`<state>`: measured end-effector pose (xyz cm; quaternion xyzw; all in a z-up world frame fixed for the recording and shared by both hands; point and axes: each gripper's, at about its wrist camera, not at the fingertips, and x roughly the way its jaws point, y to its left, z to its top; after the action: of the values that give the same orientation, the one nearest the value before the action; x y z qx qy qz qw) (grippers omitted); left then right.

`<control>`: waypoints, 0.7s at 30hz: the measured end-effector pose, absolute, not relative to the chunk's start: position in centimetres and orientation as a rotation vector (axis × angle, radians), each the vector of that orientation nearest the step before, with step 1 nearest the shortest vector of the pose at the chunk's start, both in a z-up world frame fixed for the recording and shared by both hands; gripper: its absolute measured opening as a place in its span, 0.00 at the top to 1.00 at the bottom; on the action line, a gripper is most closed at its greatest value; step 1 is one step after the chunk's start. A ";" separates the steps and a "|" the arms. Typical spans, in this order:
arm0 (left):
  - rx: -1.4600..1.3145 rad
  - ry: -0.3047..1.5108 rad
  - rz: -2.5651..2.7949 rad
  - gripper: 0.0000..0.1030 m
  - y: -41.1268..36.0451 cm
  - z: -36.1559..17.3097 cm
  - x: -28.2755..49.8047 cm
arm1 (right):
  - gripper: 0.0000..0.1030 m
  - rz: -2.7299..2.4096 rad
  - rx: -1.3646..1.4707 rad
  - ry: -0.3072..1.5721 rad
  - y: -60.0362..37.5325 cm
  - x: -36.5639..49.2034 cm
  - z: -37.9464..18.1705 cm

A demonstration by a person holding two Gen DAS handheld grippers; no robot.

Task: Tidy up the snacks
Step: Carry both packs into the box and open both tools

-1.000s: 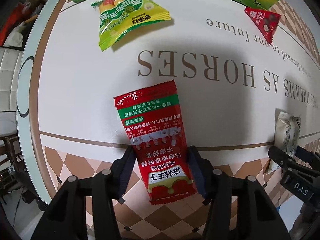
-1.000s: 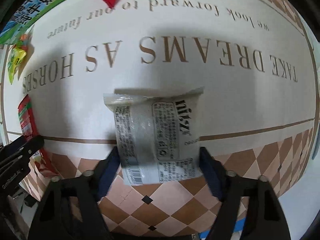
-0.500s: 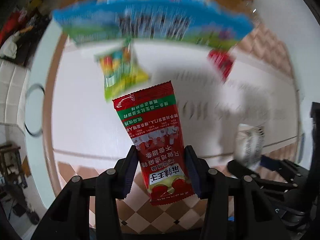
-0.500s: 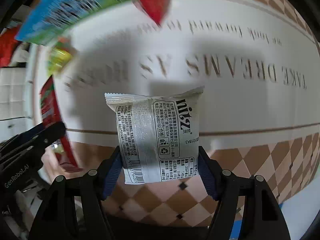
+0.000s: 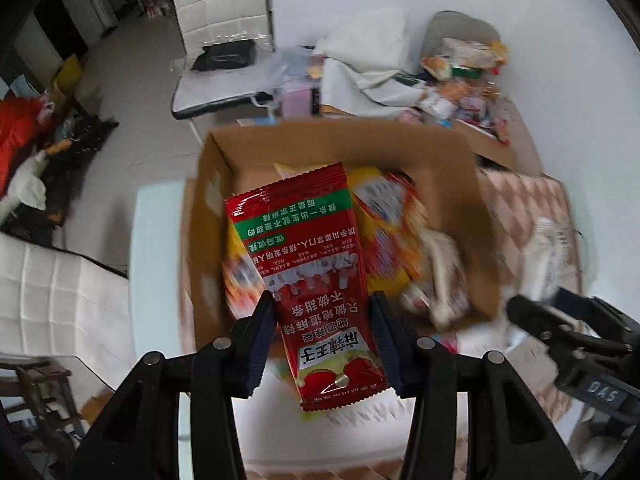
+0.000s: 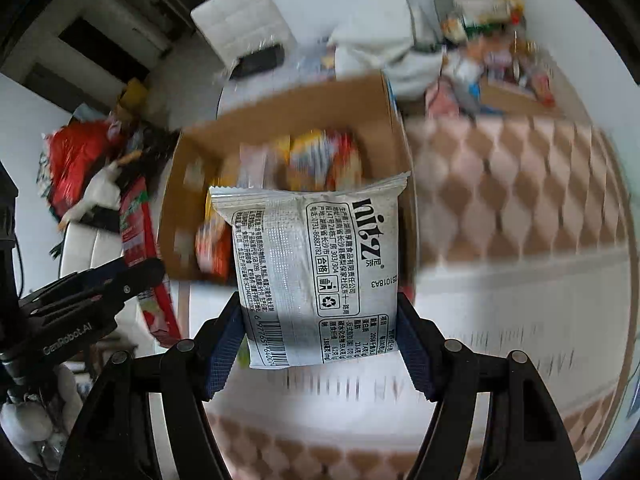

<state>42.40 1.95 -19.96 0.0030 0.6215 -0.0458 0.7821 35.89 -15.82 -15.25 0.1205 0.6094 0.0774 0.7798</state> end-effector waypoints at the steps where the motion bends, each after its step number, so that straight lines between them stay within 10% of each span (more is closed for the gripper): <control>1: 0.027 1.358 -0.094 0.57 2.2 -20.7 44.0 | 0.29 0.154 0.254 1.317 -15.5 37.4 -15.4; 21: 0.126 1.541 0.018 0.47 5.5 -29.9 58.5 | 0.28 -0.039 0.163 1.497 -14.1 53.1 -28.8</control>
<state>58.52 5.50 -29.91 0.0569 0.6959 0.0083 0.7158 53.13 -14.10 -28.83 0.0739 0.6798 -0.0178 0.7294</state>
